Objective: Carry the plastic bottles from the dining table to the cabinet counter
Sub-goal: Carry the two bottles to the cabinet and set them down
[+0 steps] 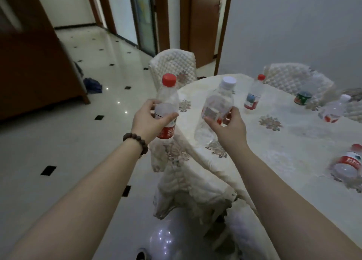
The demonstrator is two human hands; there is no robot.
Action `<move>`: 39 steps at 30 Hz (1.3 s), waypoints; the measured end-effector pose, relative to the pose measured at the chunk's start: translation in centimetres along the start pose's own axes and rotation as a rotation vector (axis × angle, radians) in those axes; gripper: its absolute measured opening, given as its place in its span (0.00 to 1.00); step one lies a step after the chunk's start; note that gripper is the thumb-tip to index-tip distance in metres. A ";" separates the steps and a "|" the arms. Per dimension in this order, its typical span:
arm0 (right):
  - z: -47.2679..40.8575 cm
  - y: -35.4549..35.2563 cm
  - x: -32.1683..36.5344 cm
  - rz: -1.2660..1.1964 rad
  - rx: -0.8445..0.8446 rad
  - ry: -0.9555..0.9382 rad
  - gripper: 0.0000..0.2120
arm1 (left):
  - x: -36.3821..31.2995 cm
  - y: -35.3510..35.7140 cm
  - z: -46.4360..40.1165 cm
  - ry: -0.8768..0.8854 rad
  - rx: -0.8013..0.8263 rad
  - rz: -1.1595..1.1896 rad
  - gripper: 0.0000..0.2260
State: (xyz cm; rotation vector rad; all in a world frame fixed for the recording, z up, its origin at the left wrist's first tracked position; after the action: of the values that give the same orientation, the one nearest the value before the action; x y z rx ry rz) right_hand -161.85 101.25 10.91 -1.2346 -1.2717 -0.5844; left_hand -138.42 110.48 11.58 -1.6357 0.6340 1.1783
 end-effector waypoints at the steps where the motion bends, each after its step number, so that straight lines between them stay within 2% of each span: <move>1: -0.5 1.9 0.8 -0.012 0.036 -0.013 0.24 | 0.8 -2.0 0.6 -0.015 -0.038 -0.006 0.25; 10: -2.8 22.0 8.4 -0.081 0.384 -0.147 0.23 | 10.0 -19.2 7.7 -0.211 -0.364 -0.002 0.28; 19: -0.7 46.0 12.2 -0.033 0.743 -0.177 0.21 | 21.7 -35.7 15.5 -0.362 -0.657 0.036 0.28; 28: -2.2 68.6 17.5 -0.054 0.881 -0.181 0.23 | 32.0 -52.2 16.3 -0.471 -0.784 0.065 0.24; 39: -10.8 83.5 20.3 -0.075 0.893 -0.131 0.23 | 40.1 -65.4 7.4 -0.493 -0.766 0.079 0.23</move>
State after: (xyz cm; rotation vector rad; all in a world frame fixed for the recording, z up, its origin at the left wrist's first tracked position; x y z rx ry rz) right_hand -78.50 122.89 1.55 -0.4796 -1.4538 0.0489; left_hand -71.36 147.09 1.50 -1.8135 -0.0999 1.9518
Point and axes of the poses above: each hand's wrist, its own z-axis away from the middle knuckle, its own y-axis out of the palm, x = y × z, the point moved 8 cm from there along -z, towards the middle knuckle, and after that the axes turned 13 degrees about x, right-handed, at the moved point
